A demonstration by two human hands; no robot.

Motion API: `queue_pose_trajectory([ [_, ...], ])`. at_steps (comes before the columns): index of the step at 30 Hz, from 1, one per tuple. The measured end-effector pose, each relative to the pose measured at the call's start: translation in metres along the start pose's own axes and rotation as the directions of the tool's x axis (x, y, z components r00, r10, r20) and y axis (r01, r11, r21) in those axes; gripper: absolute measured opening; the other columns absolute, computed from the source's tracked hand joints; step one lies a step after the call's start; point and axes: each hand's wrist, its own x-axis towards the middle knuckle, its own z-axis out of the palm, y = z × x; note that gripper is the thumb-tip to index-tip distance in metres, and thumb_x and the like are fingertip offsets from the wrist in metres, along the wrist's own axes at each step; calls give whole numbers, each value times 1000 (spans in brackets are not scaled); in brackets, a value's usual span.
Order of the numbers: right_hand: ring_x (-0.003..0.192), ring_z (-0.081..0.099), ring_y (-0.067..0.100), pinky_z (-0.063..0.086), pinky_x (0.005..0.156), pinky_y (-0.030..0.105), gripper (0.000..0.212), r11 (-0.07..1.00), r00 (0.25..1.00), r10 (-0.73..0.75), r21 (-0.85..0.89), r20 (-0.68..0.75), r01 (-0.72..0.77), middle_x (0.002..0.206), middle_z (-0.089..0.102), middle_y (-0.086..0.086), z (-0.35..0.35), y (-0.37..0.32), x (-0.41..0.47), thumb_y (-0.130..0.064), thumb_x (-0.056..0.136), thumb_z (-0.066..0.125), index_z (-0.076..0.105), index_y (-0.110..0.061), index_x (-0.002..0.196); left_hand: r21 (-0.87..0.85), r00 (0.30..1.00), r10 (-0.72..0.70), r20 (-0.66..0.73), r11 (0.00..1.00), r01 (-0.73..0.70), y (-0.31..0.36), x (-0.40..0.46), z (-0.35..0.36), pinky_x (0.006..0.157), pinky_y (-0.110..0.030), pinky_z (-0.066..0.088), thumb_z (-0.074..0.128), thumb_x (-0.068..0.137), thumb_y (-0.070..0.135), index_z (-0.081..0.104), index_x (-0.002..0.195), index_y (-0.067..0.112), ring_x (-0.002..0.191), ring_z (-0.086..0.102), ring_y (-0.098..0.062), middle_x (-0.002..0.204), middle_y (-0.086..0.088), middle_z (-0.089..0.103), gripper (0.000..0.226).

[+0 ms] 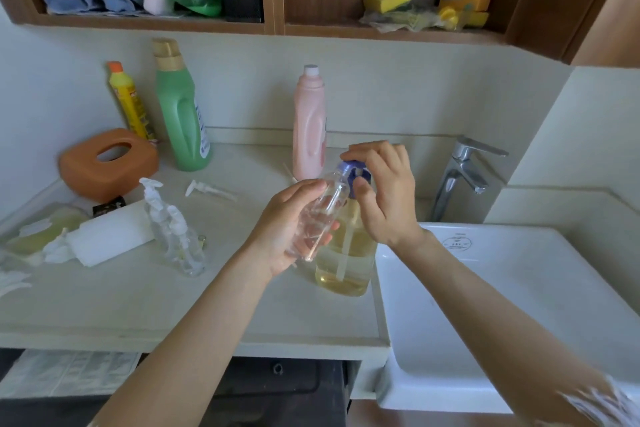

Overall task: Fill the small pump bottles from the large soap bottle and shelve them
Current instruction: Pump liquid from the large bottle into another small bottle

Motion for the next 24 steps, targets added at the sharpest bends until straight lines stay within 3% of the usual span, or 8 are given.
queue_pose_trajectory([
  [3, 88, 53, 17, 39, 84, 21, 37, 1000, 1000, 5, 6, -7, -4, 97, 64, 0, -5, 0, 13, -25, 92, 36, 65, -6, 105, -26, 999, 19, 33, 999, -18, 6, 1, 2, 48, -25, 49, 73, 67, 32, 62, 115, 9, 59, 64, -20, 96, -15, 65, 54],
  [5, 101, 56, 19, 41, 92, 27, 43, 1000, 1000, -8, 28, 12, 8, 108, 65, 3, -4, 3, 9, -33, 96, 35, 65, -4, 107, -22, 999, 25, 44, 999, -24, 6, 2, 2, 48, -25, 49, 71, 68, 31, 60, 120, 7, 59, 63, -19, 97, -15, 65, 58],
  [7, 116, 53, 24, 39, 102, 32, 55, 998, 1000, -29, 63, 0, 29, 119, 61, 8, 1, 4, 0, -39, 99, 29, 63, 2, 112, -22, 998, 23, 62, 1000, -22, 6, 2, 3, 48, -25, 48, 70, 72, 25, 60, 118, 6, 58, 62, -20, 94, -14, 67, 51],
  [10, 119, 48, 28, 34, 107, 38, 61, 996, 996, -56, 62, -74, 60, 119, 58, 15, 12, 4, -11, -39, 99, 25, 61, 8, 112, -9, 997, 29, 68, 1000, -28, 1, 3, 1, 47, -26, 46, 61, 75, 27, 62, 107, 7, 55, 60, -21, 88, -14, 67, 38],
  [14, 111, 51, 29, 33, 102, 26, 61, 997, 994, -66, 33, -86, 69, 110, 63, 16, 17, 7, -16, -41, 98, 26, 64, 6, 105, -4, 999, -3, 45, 1000, 4, -7, 4, -3, 47, -24, 46, 61, 74, 28, 61, 104, 9, 53, 60, -20, 85, -11, 66, 35],
  [19, 105, 55, 34, 34, 99, 24, 43, 1000, 997, -21, -6, -80, 21, 107, 65, 14, 17, 6, -17, -19, 87, 34, 67, 5, 103, -3, 1000, 10, 13, 1000, -10, -11, 2, -4, 46, -25, 47, 63, 74, 28, 67, 94, 13, 55, 62, -21, 84, -12, 69, 26],
  [24, 107, 54, 28, 34, 98, 24, 46, 999, 999, -39, -10, -26, 39, 113, 64, 9, 7, 1, -4, -28, 96, 31, 66, -1, 109, 27, 998, 54, 12, 998, -54, 3, -1, -2, 50, -28, 49, 66, 75, 30, 72, 88, 19, 59, 63, -22, 89, -11, 70, 19],
])
